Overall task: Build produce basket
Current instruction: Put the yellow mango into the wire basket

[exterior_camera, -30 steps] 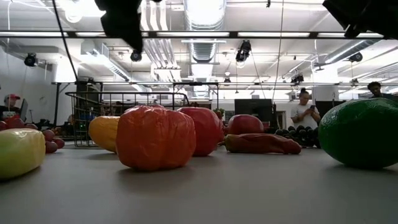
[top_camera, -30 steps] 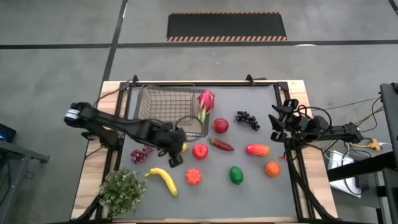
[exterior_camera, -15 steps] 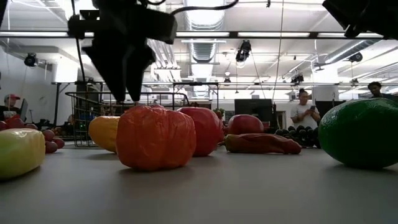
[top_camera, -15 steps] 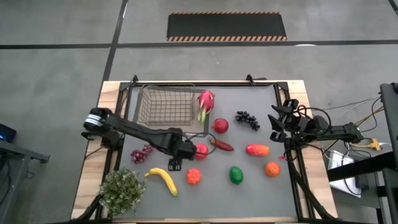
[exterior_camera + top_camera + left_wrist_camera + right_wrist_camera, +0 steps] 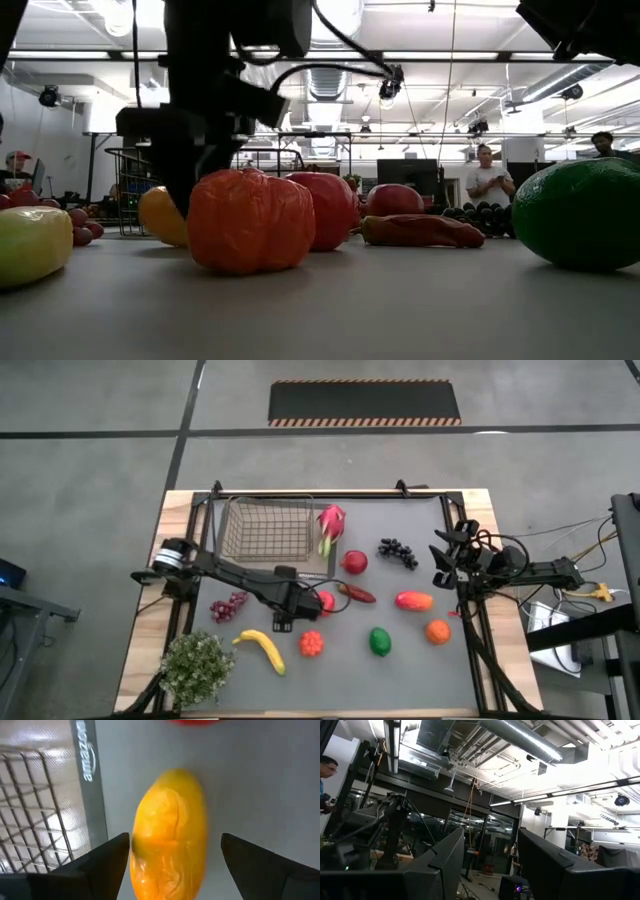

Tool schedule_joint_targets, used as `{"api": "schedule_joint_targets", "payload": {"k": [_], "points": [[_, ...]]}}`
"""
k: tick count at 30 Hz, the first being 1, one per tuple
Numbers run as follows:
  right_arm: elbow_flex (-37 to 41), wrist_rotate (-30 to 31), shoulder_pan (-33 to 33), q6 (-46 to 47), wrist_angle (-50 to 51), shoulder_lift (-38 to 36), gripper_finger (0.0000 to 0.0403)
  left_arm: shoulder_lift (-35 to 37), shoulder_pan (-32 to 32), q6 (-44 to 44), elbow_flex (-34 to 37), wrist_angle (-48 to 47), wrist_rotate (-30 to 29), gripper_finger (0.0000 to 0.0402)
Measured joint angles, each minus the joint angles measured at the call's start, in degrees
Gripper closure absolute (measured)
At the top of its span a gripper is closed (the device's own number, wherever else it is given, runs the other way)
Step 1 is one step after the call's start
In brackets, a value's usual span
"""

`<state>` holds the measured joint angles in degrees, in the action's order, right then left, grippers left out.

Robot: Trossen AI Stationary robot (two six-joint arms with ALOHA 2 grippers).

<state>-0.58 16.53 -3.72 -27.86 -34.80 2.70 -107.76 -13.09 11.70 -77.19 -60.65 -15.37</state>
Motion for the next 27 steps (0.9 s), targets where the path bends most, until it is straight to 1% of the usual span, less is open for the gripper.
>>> {"api": "schedule_joint_targets", "payload": {"k": [4, 12, 17, 19, 22, 24, 27], "points": [[0.00, -0.02, -0.01, 0.02, 0.07, 0.02, 0.0229, -0.54, -0.01, 0.11, 0.94, -0.03, 0.08, 0.0120], [0.00, -0.02, -0.01, 0.15, 0.06, 0.02, 0.0229, -0.20, -0.01, 2.60, 1.59, 0.03, 0.46, 0.0195], [0.00, -0.02, -0.01, 0.16, 0.11, 0.02, 0.0229, 0.05, -0.42, 2.73, 1.09, -0.32, 0.76, 0.0208], [0.00, -0.02, -0.01, 0.19, 0.14, 0.02, 0.0229, 0.56, -0.55, 2.69, -0.41, -1.78, 1.93, 0.0208], [0.00, -0.02, 0.01, 0.20, 0.19, 0.02, 0.0229, 1.91, -0.91, 2.42, -5.08, -6.08, 3.45, 0.0209], [0.00, -0.02, -0.01, 0.20, 0.19, 0.02, 0.0229, 3.07, -1.01, 0.74, -9.35, -9.92, 3.84, 0.0209], [0.00, -0.02, -0.01, 0.18, 0.17, 0.01, 0.0229, 5.56, -0.54, -4.34, -15.40, -13.74, 3.20, 0.0209]]}}
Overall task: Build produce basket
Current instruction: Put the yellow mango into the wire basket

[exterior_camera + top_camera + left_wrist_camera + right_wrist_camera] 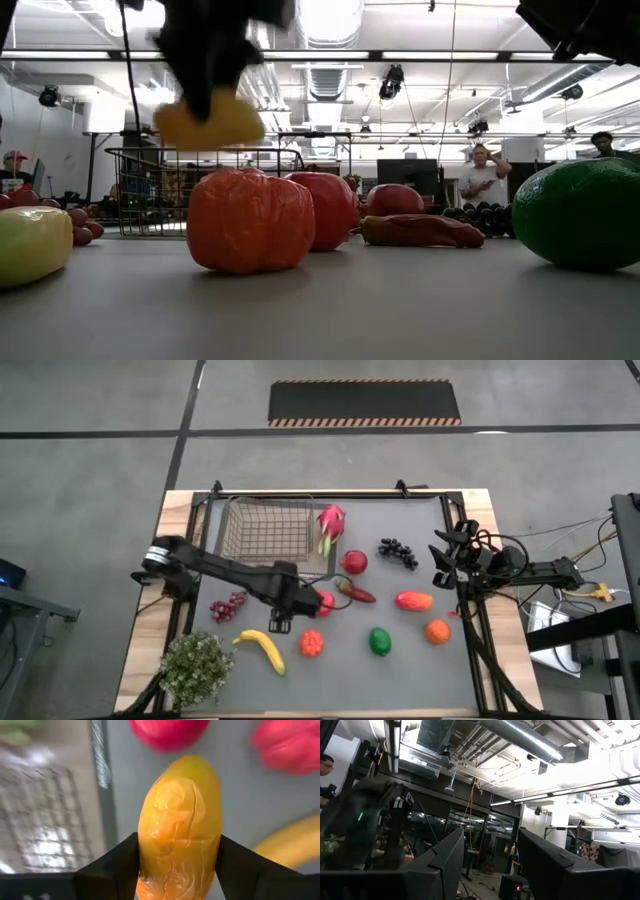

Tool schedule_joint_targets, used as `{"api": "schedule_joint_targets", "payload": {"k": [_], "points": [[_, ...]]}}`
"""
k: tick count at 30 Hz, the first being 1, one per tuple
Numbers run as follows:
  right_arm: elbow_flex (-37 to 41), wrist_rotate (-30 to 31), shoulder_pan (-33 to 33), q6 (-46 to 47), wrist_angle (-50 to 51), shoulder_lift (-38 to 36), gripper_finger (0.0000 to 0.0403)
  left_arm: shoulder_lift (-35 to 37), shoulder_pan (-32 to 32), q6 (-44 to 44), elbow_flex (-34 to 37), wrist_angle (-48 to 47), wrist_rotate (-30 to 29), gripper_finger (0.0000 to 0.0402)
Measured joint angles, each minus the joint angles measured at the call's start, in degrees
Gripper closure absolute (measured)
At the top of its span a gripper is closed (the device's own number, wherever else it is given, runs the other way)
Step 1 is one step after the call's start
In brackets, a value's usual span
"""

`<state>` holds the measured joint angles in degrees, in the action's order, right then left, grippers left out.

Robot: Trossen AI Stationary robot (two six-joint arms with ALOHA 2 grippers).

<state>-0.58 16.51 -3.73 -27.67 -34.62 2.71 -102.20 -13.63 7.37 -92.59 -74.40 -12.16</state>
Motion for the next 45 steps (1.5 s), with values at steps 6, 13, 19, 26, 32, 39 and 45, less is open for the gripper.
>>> {"api": "schedule_joint_targets", "payload": {"k": [6, 13, 19, 26, 32, 39, 45], "points": [[0.00, 0.02, 0.02, -0.34, -0.05, 0.01, 0.0229, 7.18, 7.97, -10.84, -3.80, -0.87, -7.58, 0.0209], [0.00, 0.02, 0.02, -1.52, -0.06, 0.01, 0.0229, 12.35, 26.27, -18.39, 1.09, 4.85, -9.12, 0.0210], [0.00, 0.01, 0.00, -1.52, -0.23, 0.01, 0.0229, 12.52, 40.34, -18.34, 11.16, 9.68, -3.23, 0.0204], [0.00, 0.02, 0.01, -1.83, -0.25, 0.01, 0.0229, 11.98, 46.69, -17.50, 21.68, 12.64, -5.68, 0.0200], [0.00, 0.02, 0.00, -2.46, -0.40, 0.01, 0.0229, 11.98, 47.00, -17.85, 25.41, 17.65, -6.14, 0.0199], [0.00, 0.02, 0.00, -3.03, -0.40, 0.01, 0.0229, 11.96, 47.06, -18.16, 26.59, 23.28, -12.18, 0.0198], [0.00, 0.02, 0.02, -3.02, -0.36, 0.01, 0.0229, 11.74, 47.05, -16.78, 26.59, 24.37, -11.92, 0.0198]]}}
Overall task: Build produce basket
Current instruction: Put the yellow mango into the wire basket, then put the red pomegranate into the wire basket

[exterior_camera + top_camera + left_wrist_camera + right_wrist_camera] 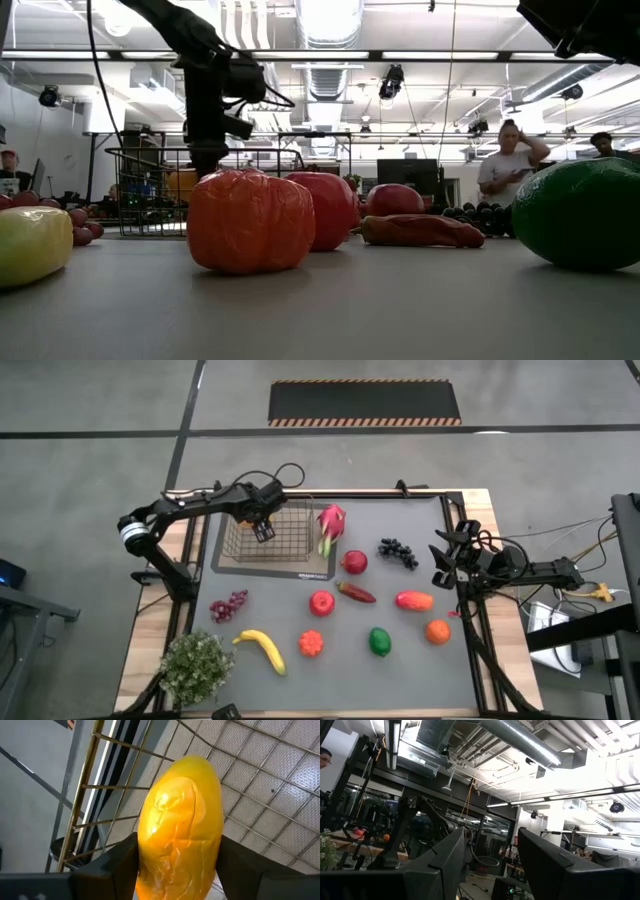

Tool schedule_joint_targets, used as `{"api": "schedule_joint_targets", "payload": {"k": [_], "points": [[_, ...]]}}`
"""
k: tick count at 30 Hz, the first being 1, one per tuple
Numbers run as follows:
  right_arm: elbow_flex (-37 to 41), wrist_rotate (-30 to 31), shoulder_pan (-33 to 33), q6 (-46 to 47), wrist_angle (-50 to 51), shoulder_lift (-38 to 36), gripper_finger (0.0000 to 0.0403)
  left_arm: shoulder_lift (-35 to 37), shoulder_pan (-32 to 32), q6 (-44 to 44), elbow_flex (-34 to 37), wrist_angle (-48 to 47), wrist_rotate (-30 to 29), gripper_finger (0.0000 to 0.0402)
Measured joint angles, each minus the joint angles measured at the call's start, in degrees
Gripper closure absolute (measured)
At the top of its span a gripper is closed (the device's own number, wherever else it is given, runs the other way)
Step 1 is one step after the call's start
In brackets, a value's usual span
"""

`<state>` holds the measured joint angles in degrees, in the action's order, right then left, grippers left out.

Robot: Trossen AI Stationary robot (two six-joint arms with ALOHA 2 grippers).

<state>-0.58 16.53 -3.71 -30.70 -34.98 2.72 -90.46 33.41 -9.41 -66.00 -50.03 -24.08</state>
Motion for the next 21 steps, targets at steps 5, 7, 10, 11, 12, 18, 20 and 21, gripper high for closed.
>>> {"api": "schedule_joint_targets", "payload": {"k": [5, 7, 10, 11, 12, 18, 20, 21], "points": [[0.00, 0.00, -0.01, 0.00, 0.24, 0.00, 0.0229, -0.04, 0.02, 0.02, 0.00, -0.03, 1.01, 0.0177], [0.00, 0.00, -0.02, 0.02, 0.37, 0.00, 0.0229, -0.04, 0.00, 0.07, 0.00, -0.02, 1.21, 0.0159], [0.00, 0.00, 0.00, 0.09, 0.42, 0.00, 0.0229, -0.04, 0.00, 0.04, 0.00, -0.02, 1.23, 0.0138], [0.00, 0.00, -0.01, 0.09, 0.40, 0.00, 0.0229, -0.04, 0.00, 0.03, 0.00, -0.02, 1.23, 0.0133], [0.00, 0.00, 0.00, 0.07, 0.42, 0.00, 0.0229, -0.04, 0.02, 0.02, 0.00, -0.02, 1.23, 0.0130], [-0.01, 0.00, 0.00, 0.23, 0.42, 0.00, 0.0229, 0.09, -0.07, -0.37, 0.00, -0.04, 1.32, 0.0127], [0.00, 0.00, 0.01, 0.27, 0.43, -0.02, 0.0229, 0.62, -0.44, -0.34, 0.00, -0.04, 1.32, 0.0126], [0.00, 0.00, -0.01, 0.48, 0.42, 0.00, 0.0229, 1.01, -0.80, -0.11, -0.13, -0.27, 1.32, 0.0126]]}}
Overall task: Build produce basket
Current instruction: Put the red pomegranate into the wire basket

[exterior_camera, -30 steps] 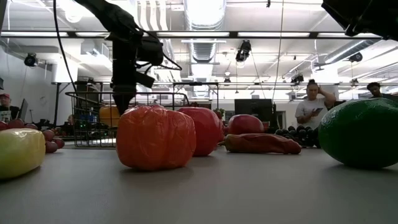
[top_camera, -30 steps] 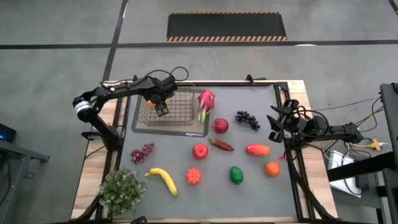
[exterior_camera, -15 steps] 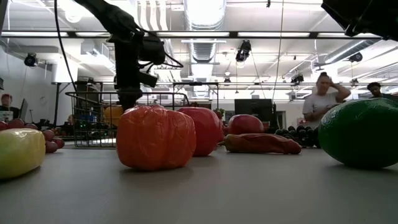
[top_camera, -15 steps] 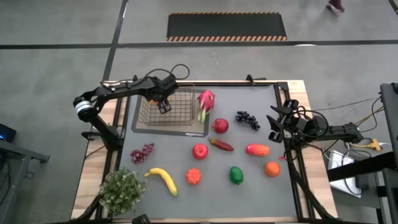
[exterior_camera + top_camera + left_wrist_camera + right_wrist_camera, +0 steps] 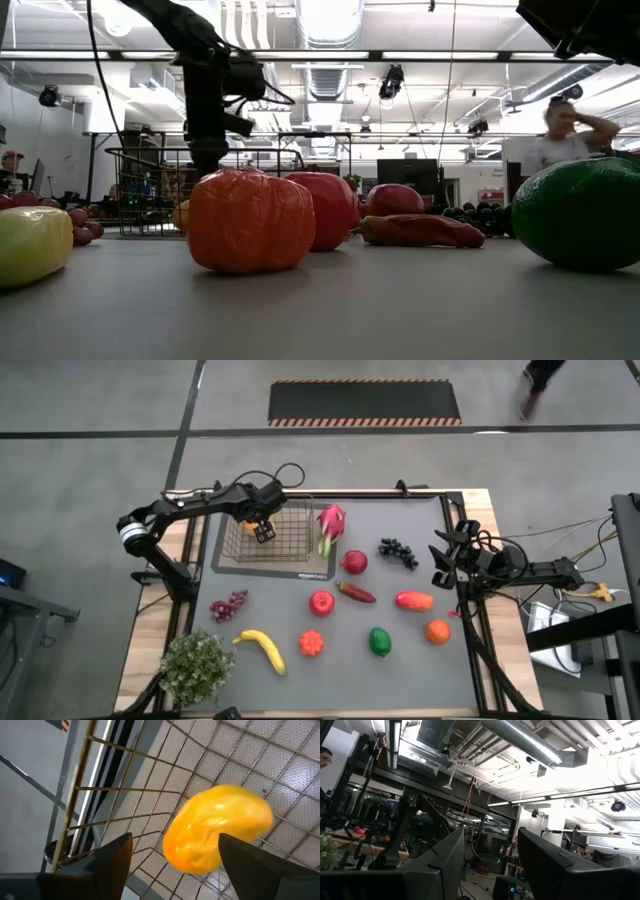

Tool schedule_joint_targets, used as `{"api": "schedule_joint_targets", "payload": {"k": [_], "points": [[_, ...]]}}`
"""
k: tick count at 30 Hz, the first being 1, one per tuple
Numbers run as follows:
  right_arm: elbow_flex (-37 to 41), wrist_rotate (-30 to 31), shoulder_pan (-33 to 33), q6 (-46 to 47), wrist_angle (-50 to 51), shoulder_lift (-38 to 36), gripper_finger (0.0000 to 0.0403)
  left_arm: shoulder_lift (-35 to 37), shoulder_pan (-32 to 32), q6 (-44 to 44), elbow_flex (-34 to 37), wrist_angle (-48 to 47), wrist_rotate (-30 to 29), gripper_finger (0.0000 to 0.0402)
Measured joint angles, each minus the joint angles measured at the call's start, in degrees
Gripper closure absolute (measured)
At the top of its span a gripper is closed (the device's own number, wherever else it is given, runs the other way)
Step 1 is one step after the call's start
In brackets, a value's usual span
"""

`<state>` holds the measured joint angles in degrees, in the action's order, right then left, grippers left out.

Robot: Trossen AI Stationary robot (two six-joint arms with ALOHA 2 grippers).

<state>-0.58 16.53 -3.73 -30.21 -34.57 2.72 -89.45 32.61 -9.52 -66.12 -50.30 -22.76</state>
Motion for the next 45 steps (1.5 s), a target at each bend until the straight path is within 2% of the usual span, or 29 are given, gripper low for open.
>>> {"api": "schedule_joint_targets", "payload": {"k": [4, 8, 10, 16, 21, 27, 33, 45], "points": [[-0.02, 0.00, 0.00, 0.26, 0.67, 0.00, 0.0229, 2.82, -3.50, 1.89, -1.03, 0.58, 0.35, 0.0126], [-0.02, 0.00, 0.01, 0.25, 3.77, -0.01, 0.0229, 8.12, -10.30, 5.44, -0.43, 7.76, 2.42, 0.0126], [-0.02, -0.02, 0.02, 1.37, 5.68, -0.02, 0.0229, 10.92, -14.98, 7.02, 0.80, 13.46, 3.35, 0.0126], [-0.02, 0.00, 0.00, 12.83, 8.72, 0.17, 0.0229, 17.37, -28.56, 7.12, 8.64, 35.54, 3.79, 0.0126], [-0.02, 1.01, 0.01, 18.77, 8.63, 0.82, 0.0229, 20.79, -35.92, 2.86, 16.53, 53.38, 3.63, 0.0126], [-0.02, 1.83, 0.02, 22.70, 6.82, 2.07, 0.0228, 23.35, -38.33, -2.25, 24.48, 70.60, 3.17, 0.0126], [-1.61, 4.96, 0.02, 23.11, 4.05, 6.42, 0.0208, 25.41, -37.96, -7.29, 29.73, 80.63, 1.48, 0.0126], [-13.41, 6.12, 0.02, 22.75, 4.37, 24.18, 0.0200, 26.91, -37.96, -7.78, 31.43, 81.38, 1.20, 0.0126]]}}
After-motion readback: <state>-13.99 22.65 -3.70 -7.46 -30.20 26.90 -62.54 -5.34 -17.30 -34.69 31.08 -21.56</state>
